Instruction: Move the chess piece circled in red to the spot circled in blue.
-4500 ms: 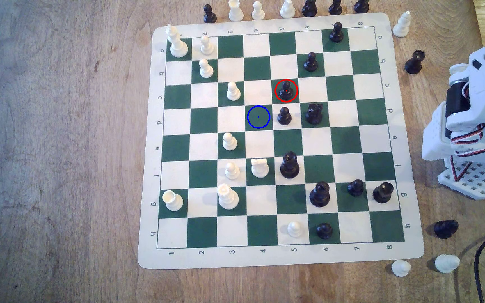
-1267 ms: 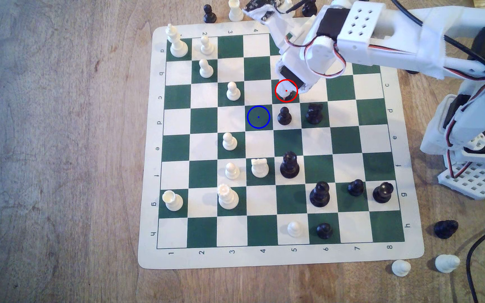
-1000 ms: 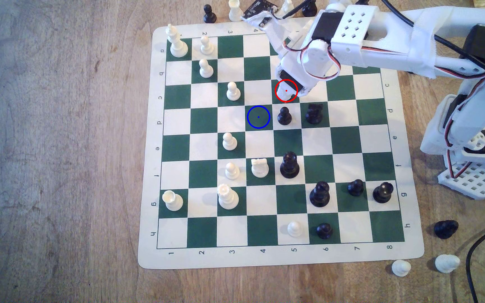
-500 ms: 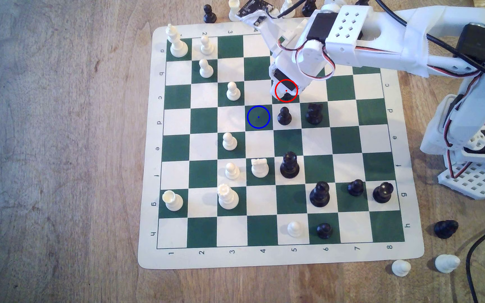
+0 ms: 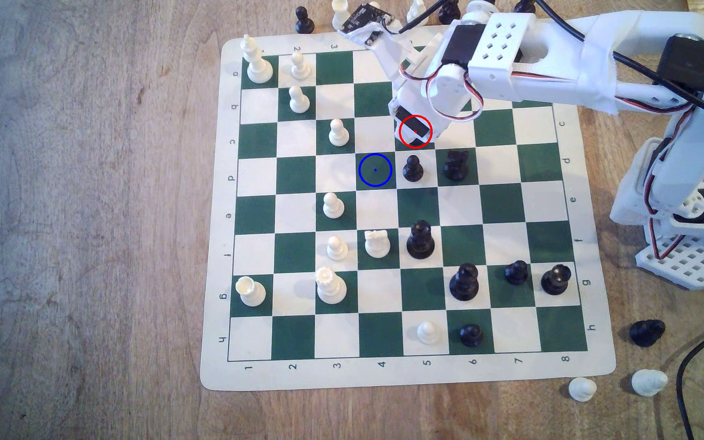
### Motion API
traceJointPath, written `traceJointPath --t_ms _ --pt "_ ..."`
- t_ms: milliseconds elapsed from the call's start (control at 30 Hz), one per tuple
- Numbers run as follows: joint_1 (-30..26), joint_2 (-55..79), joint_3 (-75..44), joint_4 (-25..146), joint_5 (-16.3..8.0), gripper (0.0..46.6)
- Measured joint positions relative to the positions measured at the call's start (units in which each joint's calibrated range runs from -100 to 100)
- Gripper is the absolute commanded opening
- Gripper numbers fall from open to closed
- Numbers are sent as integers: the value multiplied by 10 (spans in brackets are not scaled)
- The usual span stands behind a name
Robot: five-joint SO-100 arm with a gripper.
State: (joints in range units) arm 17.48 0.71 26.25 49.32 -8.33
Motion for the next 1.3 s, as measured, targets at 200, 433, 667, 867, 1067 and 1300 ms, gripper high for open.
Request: traceJointPath --t_ms 200,433,667,867,1067,1300 --pt "0 0 0 0 0 15" --pt "0 -2 0 1 6 4" --pt "11 -70 0 27 16 4" --pt "-3 -120 -3 50 22 4" --pt "-45 -120 -36 59 22 4" --pt "-86 -111 -53 48 22 5"
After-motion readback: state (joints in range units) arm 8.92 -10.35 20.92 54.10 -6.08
